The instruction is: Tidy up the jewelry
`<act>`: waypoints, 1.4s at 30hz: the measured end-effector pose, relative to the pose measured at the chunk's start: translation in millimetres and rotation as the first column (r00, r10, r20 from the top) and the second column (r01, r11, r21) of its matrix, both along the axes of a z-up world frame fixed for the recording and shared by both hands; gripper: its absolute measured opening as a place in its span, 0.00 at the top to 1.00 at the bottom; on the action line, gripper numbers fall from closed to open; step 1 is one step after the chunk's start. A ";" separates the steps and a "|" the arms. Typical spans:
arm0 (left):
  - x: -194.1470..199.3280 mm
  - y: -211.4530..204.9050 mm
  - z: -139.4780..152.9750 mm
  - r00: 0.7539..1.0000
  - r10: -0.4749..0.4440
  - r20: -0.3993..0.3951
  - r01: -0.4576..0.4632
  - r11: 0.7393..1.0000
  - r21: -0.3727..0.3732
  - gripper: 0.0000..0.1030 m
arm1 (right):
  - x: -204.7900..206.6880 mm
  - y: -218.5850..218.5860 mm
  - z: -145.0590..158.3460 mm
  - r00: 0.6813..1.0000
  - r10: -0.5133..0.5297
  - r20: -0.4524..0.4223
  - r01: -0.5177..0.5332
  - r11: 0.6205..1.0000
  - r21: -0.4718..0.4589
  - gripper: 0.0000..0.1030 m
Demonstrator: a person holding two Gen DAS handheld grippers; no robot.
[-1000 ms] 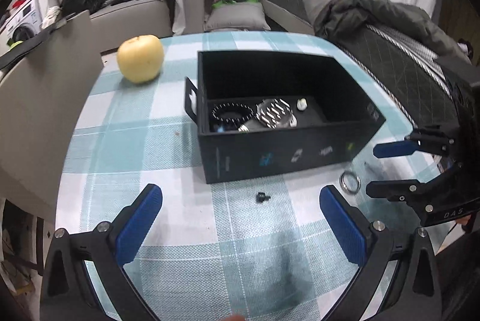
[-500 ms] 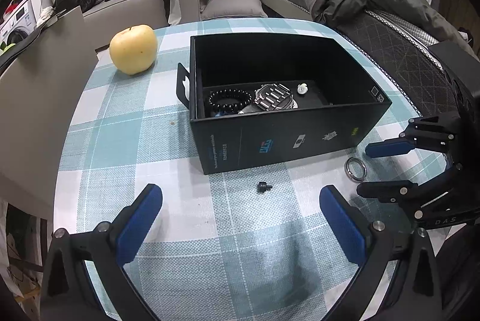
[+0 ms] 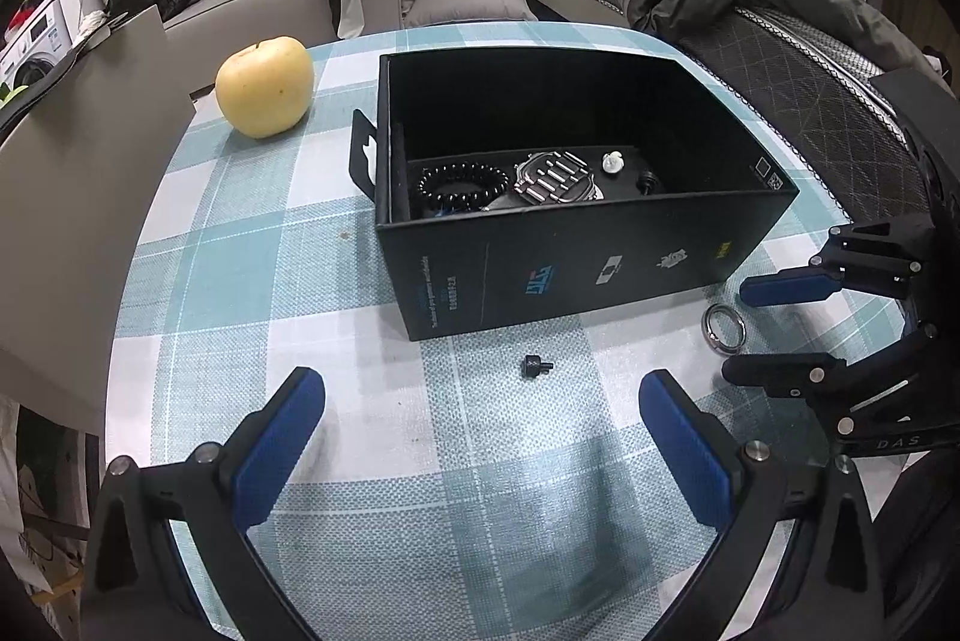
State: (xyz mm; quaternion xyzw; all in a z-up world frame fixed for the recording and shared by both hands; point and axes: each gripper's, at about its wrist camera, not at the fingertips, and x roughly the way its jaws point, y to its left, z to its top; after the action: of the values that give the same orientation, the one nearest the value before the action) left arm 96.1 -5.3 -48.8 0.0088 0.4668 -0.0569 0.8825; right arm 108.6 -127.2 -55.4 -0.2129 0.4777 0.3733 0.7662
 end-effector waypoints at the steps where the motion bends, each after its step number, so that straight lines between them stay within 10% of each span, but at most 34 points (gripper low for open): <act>1: 0.0 -0.1 -0.1 1.000 -0.001 0.000 0.001 1.000 0.001 0.01 | -0.6 1.4 -0.4 1.000 0.001 0.010 -0.001 1.000 -0.006 0.58; 21: -0.4 -3.1 -0.8 1.000 -0.008 -0.009 0.008 1.000 0.015 0.01 | -14.6 11.4 0.7 0.997 0.035 0.062 -0.034 0.999 -0.025 0.75; 34: -0.6 -8.6 -6.5 0.999 -0.045 -0.029 0.045 0.999 0.000 0.02 | -9.3 -7.1 36.2 0.999 0.001 0.044 -0.008 0.985 0.173 0.75; 42: -2.5 -15.6 -7.5 0.995 -0.097 -0.028 0.097 0.995 0.000 0.49 | -9.9 -8.8 53.1 0.997 -0.021 0.068 0.004 0.971 0.238 0.74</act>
State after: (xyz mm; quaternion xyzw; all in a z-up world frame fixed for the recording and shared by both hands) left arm 93.5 -20.8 -56.2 0.0314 0.4780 -0.0995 0.8721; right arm 98.7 -136.0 -2.3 -0.1295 0.4035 0.4154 0.8049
